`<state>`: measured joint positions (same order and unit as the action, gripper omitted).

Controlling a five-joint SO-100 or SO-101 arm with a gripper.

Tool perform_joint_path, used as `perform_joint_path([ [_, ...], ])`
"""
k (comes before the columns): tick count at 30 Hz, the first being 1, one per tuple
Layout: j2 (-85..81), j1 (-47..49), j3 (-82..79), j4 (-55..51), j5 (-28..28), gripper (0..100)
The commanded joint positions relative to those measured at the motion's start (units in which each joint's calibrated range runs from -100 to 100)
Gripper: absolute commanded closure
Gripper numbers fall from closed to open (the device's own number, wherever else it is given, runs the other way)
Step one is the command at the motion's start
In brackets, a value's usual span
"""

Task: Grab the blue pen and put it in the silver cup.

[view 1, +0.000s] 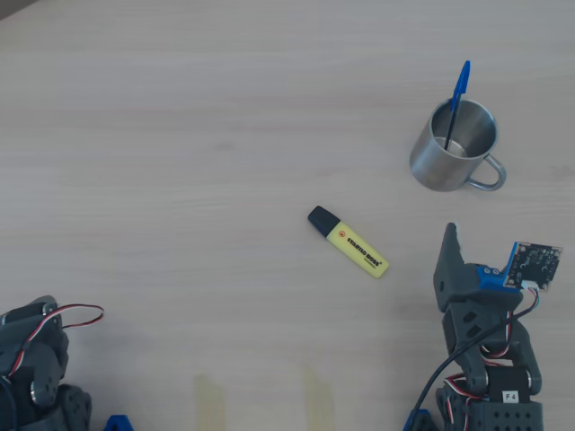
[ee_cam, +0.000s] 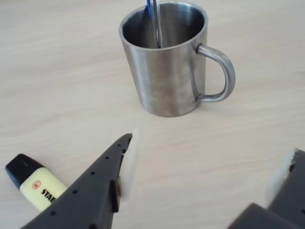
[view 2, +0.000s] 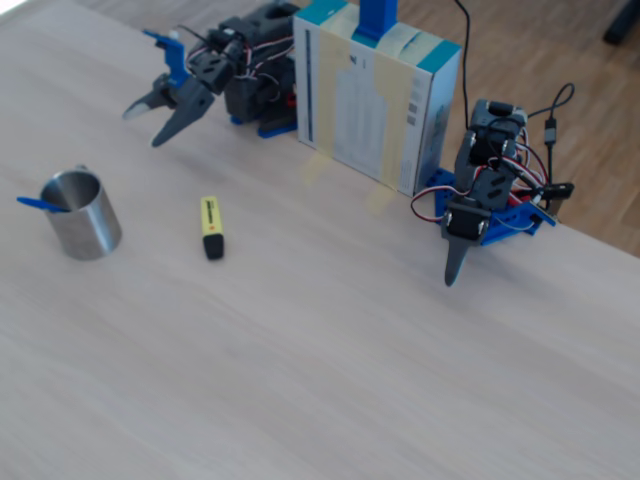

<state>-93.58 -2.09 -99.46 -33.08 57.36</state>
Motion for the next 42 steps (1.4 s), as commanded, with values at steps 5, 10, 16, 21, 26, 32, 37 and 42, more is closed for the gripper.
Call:
perform_joint_path([
  [5, -3.68, -0.35, -0.36, -9.60, 0.33, 57],
  [10, -3.76, 0.26, -0.36, -14.75, 0.33, 57],
  [16, -3.76, 0.35, -0.36, -21.53, 0.33, 57],
  [21, -3.84, 0.26, -0.36, -27.79, 0.33, 57],
  [26, -3.84, 0.26, -0.36, -32.08, 0.33, 57],
  [32, -3.84, -0.27, -0.36, -36.46, 0.27, 57],
  [37, -3.84, -0.44, -0.36, -41.18, 0.17, 57],
  [42, -3.84, 0.17, -0.36, -41.26, 0.12, 57],
])
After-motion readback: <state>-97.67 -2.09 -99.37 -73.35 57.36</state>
